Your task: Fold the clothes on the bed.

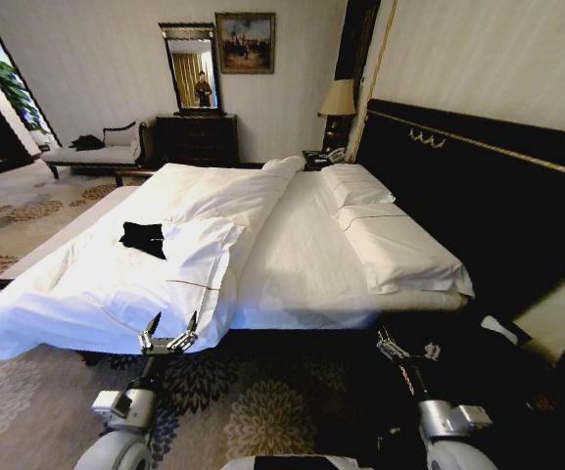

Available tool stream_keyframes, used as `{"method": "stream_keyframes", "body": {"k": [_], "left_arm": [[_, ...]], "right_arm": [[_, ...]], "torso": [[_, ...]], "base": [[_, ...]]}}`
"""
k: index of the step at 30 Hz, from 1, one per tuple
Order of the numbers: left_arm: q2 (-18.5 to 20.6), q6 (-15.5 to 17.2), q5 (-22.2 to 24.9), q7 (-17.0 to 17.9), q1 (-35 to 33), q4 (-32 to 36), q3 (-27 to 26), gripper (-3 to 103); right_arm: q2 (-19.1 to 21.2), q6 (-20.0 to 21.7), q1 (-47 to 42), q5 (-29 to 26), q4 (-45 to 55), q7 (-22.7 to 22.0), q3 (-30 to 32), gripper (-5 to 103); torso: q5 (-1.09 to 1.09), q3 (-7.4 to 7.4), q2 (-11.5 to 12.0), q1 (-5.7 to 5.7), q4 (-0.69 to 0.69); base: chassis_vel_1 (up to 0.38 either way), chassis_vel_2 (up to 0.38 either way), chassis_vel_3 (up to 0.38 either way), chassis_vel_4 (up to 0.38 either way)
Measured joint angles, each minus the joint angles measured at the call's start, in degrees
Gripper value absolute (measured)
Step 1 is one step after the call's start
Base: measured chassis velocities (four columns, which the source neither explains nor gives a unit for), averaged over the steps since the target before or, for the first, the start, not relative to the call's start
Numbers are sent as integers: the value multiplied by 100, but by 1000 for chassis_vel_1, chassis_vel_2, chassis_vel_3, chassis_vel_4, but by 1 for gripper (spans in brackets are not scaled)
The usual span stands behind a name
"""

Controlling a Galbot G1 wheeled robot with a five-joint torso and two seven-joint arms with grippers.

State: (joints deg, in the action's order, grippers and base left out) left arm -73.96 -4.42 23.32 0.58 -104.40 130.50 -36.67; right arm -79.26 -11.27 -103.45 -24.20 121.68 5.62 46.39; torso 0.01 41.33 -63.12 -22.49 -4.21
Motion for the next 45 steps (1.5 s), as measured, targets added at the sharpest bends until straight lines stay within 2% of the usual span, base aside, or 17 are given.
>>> {"method": "stream_keyframes", "body": {"k": [8, 23, 31, 45], "left_arm": [[-30, -66, -215, 34, -71, -33, 217, 100], [-66, -120, -126, 88, -9, -191, 144, 100], [-16, -51, 33, 95, 30, -58, 124, 100], [13, -62, 30, 95, 38, -80, 136, 100]], "right_arm": [[137, 42, 98, -72, -88, -21, 5, 100], [84, 28, 40, 24, -42, -7, -33, 100], [-54, -28, -28, 185, 10, 21, -96, 100], [-224, -68, -19, 363, -107, -73, -174, 100]], "torso": [[-1, 0, 0, 1, 1], [-1, 0, 0, 1, 1], [-1, 0, 0, 1, 0], [-1, 0, 0, 1, 0]], "base": [[-72, 83, 78, -81], [-79, 74, 77, -75], [-67, 83, 75, -76], [-74, 68, 80, -67]]}}
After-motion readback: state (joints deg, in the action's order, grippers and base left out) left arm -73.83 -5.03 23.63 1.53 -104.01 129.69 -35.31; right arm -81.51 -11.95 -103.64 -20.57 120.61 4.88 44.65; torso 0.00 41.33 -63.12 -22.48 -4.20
